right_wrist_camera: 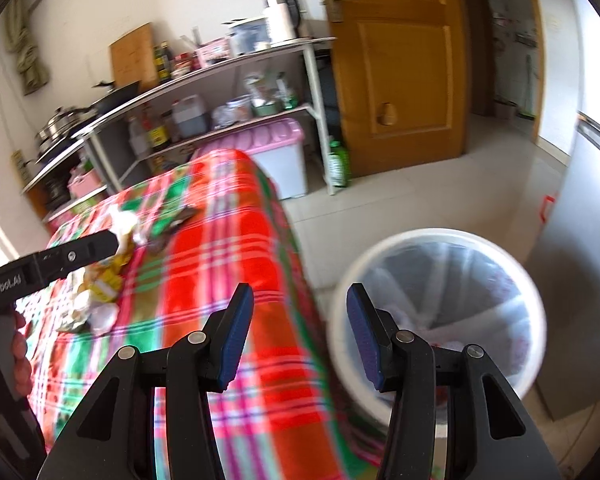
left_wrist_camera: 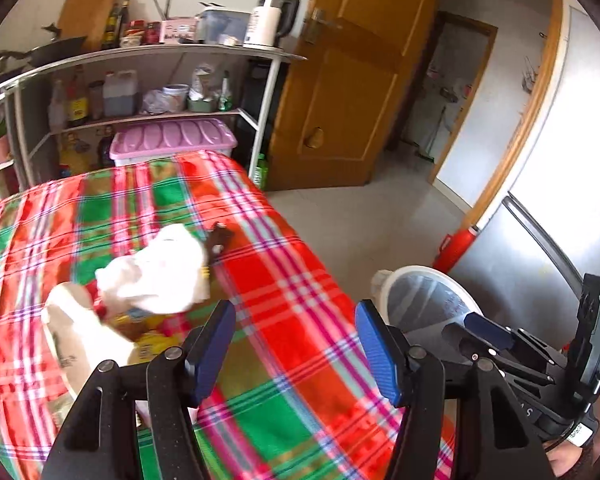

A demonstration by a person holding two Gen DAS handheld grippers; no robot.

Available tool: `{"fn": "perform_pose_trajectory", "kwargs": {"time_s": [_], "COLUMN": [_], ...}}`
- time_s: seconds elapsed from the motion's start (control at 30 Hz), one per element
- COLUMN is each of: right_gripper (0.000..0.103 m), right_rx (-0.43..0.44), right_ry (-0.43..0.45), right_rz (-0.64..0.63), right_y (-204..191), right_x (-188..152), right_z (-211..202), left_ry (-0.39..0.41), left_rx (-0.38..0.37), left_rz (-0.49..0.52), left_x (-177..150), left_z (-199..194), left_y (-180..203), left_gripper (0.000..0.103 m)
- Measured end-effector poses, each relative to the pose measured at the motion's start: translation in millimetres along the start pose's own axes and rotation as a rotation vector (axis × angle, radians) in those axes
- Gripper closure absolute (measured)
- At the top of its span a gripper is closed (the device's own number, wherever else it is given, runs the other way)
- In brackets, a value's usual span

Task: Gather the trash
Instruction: 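Move both open tools back from the bin to the table, then close the right tool on the clear plastic cup while the left tool grasps the white paper bag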

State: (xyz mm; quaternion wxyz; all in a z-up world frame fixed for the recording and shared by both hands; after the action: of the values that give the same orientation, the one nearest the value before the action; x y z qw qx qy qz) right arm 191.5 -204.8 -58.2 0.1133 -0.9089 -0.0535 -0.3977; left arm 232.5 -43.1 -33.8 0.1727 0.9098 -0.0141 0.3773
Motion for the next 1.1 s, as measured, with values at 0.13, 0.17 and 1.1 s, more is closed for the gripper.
{"fn": "perform_pose_trajectory", "kwargs": {"time_s": [0.13, 0.17, 1.1], "right_gripper": [0.053, 0.053, 0.044], "right_rx": [0.047, 0.059, 0.268], "right_ry": [-0.01, -0.015, -0.127], "right_rz": [-0.033, -0.048, -0.25], "right_y": [-32.2, -42.6, -187.1], "right_x": [-0.5, -0.9, -23.1], "right_z": [9.7, 12.8, 65.4], "left_ry": [0.021, 0.024, -0.014], "left_rx": [0.052, 0.06, 0.158], "left_rz": [-0.033, -0.045, -0.255], "left_x": [3.9, 3.8, -26.2], "left_z": [-14.9, -18.8, -45.2], "left_y": [-34.7, -43.8, -196.9], "left_gripper": [0.038, 0.038, 0.032]}}
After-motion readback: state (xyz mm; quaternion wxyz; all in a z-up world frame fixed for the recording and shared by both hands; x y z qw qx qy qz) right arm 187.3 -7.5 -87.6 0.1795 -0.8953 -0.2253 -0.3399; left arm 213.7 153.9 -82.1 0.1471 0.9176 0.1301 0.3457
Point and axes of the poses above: each gripper's, at about its wrist camera, not at the fingertips, and z roughly the way its jaws point, y to its right, x to its top, the point moved 8 cm from there along z, roughly the way its jaws point, and after that the axes turned 3 degrees about -z, right-handed, at the moved point
